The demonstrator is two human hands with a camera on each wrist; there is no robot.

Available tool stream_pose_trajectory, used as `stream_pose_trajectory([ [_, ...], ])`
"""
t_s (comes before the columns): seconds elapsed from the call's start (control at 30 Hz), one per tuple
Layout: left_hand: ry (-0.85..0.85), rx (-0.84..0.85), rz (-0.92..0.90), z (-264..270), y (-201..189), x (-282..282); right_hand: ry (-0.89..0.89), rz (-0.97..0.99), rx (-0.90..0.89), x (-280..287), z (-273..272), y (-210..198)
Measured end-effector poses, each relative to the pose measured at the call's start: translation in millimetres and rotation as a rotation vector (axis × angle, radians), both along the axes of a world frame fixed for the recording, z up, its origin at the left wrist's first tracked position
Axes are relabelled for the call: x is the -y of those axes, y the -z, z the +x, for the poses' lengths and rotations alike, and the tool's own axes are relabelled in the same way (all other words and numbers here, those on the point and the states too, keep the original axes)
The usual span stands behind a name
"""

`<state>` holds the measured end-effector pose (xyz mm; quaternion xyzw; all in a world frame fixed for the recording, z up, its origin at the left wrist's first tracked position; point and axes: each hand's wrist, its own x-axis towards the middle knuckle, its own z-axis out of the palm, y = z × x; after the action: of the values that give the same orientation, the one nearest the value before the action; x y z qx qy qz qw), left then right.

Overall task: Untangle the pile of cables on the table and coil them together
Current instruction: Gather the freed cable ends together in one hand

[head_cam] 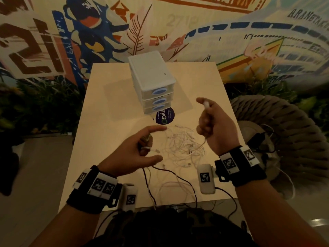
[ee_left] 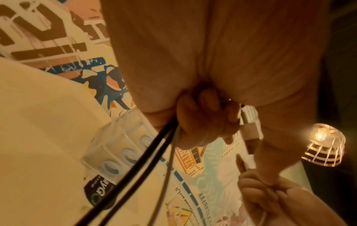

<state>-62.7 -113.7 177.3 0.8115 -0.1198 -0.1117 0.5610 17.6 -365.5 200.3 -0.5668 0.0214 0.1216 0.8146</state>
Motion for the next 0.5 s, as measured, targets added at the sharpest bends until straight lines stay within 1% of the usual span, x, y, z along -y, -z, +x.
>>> stream_pose_trajectory([
  [0.07, -0.109, 0.001, -0.048, 8, -1, 7, -0.134, -0.178, 0.115, -12, -10, 0],
  [0.1, -0.174, -0.025, -0.088, 12, -2, 11, -0.194, -0.242, 0.164, -19, -17, 2],
  [0.17, -0.268, -0.141, -0.266, 19, -6, 20, -0.288, -0.299, 0.181, -33, -29, 9],
  [0.2, -0.28, -0.192, -0.348, 22, -8, 24, -0.316, -0.32, 0.167, -39, -34, 12],
  [0.23, -0.274, -0.223, -0.381, 24, -10, 27, -0.33, -0.339, 0.159, -44, -38, 16],
  [0.33, -0.216, -0.197, -0.307, 25, -16, 34, -0.294, -0.366, 0.191, -55, -42, 20],
  [0.37, -0.225, -0.184, -0.284, 25, -15, 35, -0.277, -0.379, 0.208, -57, -41, 21],
  [0.43, -0.284, -0.145, -0.25, 28, -12, 33, -0.274, -0.434, 0.238, -58, -40, 23],
  [0.5, -0.356, -0.115, -0.262, 32, -10, 32, -0.319, -0.504, 0.258, -57, -40, 27],
])
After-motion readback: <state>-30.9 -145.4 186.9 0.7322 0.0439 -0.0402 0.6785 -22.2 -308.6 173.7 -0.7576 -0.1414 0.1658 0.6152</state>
